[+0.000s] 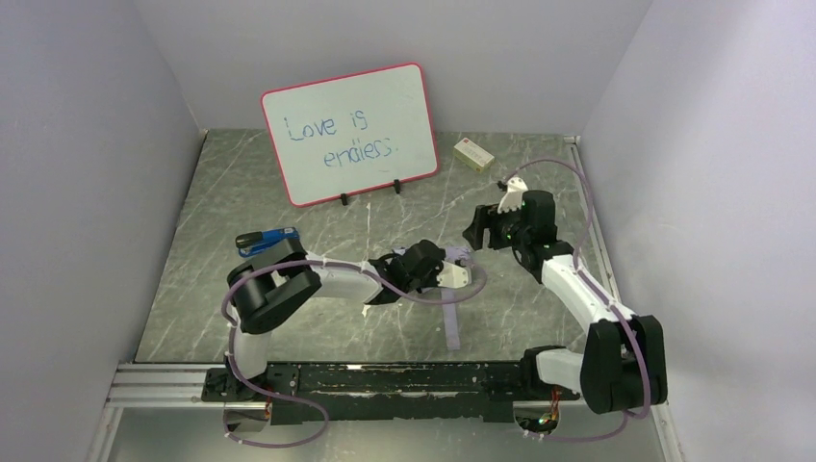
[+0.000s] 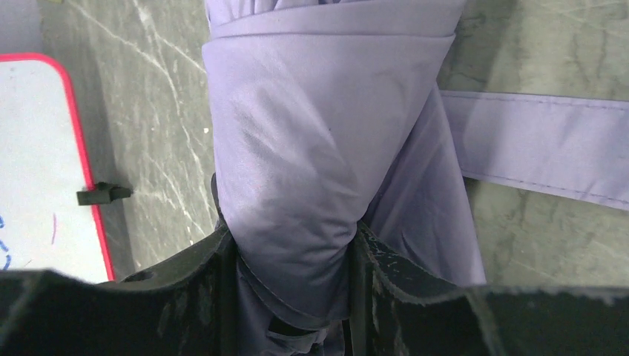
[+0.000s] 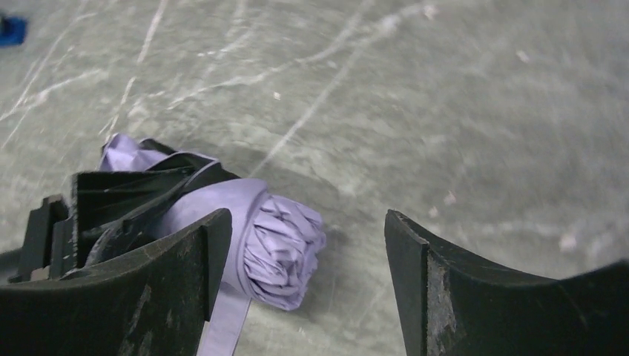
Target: Put away the umbrella
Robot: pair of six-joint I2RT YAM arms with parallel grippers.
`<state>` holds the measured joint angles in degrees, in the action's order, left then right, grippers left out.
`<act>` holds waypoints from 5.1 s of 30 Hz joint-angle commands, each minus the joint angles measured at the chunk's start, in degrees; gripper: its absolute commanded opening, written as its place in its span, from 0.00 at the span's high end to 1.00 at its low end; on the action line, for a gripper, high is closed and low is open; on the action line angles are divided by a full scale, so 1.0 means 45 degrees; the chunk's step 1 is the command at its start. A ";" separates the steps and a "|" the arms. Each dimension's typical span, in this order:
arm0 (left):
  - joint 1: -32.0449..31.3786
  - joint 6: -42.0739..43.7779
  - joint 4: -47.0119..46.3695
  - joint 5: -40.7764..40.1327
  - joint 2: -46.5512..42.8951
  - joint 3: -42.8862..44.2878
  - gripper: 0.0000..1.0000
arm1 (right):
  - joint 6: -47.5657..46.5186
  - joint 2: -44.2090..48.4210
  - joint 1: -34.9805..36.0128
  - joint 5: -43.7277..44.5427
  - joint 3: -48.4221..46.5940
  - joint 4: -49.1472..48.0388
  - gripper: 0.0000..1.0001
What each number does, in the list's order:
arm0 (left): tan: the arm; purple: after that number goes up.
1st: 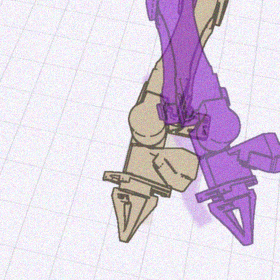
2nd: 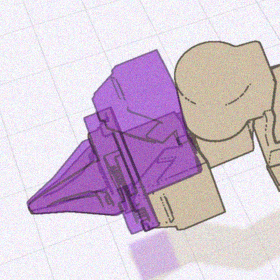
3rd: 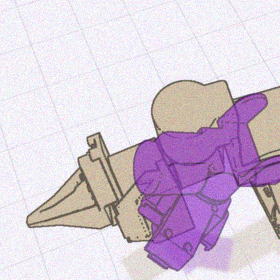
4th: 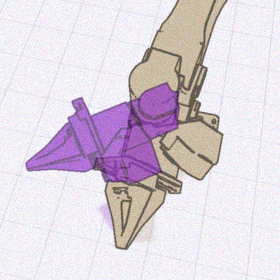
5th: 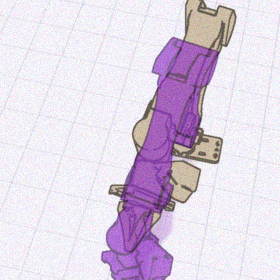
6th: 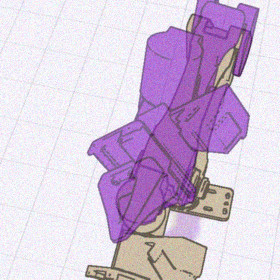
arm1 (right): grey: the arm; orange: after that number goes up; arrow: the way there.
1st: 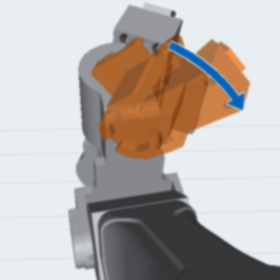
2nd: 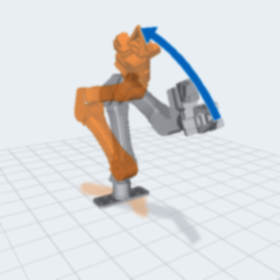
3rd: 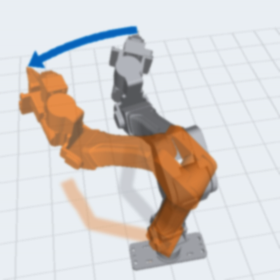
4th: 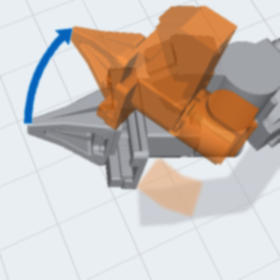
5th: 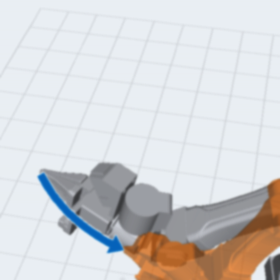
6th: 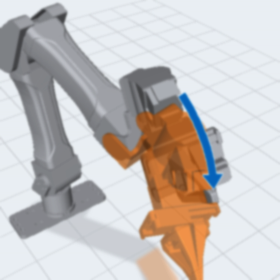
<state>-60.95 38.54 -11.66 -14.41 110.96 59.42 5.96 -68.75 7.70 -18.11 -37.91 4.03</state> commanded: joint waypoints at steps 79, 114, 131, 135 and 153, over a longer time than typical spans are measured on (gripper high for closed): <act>0.5752 -0.6594 0.0686 0.5695 -0.8731 -0.2256 0.25 | -1.0541 -0.4378 0.5337 0.2745 -0.0473 0.2016 0.79; 0.5377 -0.0227 1.0981 1.5379 0.1982 0.6283 0.26 | -1.0712 -0.2104 0.9612 0.7039 0.3437 0.0335 0.83; 0.4341 -0.0254 1.1190 1.2466 0.2800 0.6152 0.30 | -1.0587 -0.2013 0.9772 0.7460 0.3585 0.0105 0.84; 0.3931 -0.0109 1.1260 1.1800 0.2809 0.5784 0.32 | -1.0570 -0.1821 0.9782 0.7576 0.3655 -0.0133 0.84; 0.3261 -0.0513 1.0647 0.9199 0.3256 0.5429 0.84 | -0.9945 0.1099 0.9806 0.7734 0.3668 -0.0325 0.52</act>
<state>-45.10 36.80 35.29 35.59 121.89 87.20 -41.82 -67.53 52.05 16.64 -23.00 -4.23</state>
